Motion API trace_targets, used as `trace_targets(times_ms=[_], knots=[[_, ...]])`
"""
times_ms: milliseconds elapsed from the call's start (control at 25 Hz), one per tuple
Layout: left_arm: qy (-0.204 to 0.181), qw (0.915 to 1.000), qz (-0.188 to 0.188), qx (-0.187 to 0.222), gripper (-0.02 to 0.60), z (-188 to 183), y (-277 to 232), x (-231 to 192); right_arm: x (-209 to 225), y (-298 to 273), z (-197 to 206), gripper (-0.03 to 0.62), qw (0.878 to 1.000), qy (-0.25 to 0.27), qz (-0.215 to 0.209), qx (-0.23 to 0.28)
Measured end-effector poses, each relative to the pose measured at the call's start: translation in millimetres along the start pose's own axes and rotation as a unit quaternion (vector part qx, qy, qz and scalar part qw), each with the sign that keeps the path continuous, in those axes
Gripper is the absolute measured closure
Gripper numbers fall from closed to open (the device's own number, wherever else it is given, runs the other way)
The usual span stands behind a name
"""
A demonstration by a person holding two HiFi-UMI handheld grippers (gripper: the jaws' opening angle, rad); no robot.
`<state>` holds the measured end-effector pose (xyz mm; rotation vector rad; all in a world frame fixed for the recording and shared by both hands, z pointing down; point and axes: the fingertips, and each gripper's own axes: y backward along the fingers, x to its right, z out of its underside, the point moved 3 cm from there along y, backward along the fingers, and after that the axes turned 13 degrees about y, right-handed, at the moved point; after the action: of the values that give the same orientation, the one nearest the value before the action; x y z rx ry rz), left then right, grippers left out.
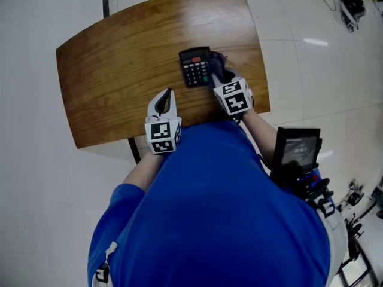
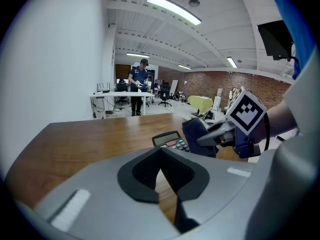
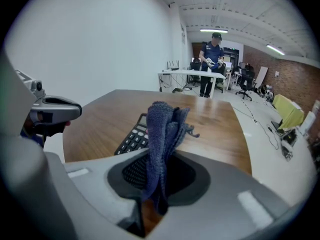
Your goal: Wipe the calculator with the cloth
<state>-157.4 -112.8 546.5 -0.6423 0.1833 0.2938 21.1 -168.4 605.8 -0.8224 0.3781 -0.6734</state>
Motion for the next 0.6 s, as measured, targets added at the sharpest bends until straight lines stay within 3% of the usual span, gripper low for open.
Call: trace_targets(times_ms=[280, 600], knots=[[0.012, 0.9997, -0.006, 0.02, 0.577, -1.6, -8.3, -8.6, 9.9, 9.1, -22.5, 0.516, 0.999, 0.016, 0.017, 0.036], [0.016, 0.9993, -0.011, 0.031, 0.577, 3.1, -13.8, -6.7, 13.7, 7.5, -15.8, 0.515, 0.999, 0.023, 0.019, 0.04]])
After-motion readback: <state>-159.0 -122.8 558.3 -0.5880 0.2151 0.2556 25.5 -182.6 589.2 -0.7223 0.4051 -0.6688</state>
